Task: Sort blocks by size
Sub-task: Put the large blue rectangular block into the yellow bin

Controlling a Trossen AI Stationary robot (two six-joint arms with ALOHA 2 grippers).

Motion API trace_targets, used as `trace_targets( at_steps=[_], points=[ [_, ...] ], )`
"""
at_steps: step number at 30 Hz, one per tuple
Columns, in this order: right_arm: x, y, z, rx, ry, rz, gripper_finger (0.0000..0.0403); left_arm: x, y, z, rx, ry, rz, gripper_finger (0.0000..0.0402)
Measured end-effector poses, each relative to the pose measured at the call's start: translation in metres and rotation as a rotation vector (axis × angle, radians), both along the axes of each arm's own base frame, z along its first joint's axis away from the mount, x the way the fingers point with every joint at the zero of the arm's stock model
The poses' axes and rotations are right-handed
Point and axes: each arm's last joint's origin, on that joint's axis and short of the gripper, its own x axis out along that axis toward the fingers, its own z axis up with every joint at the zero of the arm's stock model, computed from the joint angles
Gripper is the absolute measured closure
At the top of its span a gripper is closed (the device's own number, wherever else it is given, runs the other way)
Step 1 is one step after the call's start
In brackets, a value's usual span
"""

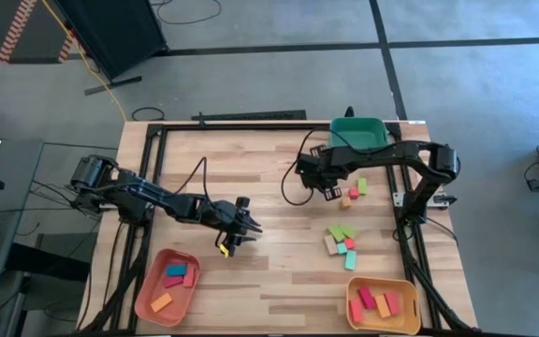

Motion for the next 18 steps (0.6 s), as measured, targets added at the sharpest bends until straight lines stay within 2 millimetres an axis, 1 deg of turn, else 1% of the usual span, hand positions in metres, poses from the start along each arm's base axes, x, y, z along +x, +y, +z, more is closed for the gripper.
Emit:
trace_targets(
  at_steps=[7,11,13,18],
  points=[
    [0.000,-0.009,-0.008,0.007,0.001,-0.030,0.0151,0.000,0.000,0.000,-0.004,0.001,0.003,0.0204],
    [0.000,-0.015,-0.007,0.003,-0.015,-0.026,0.0145,0.000,0.000,-0.001,-0.005,0.011,0.005,0.0204],
    [-0.001,-0.018,-0.008,0.034,-0.017,-0.019,0.0145,0.000,0.000,-0.001,-0.005,0.010,0.006,0.0204],
    [-0.001,-0.028,-0.016,0.071,-0.013,-0.026,0.0145,-0.001,0.000,-0.001,-0.005,0.011,0.005,0.0204]
  ],
)
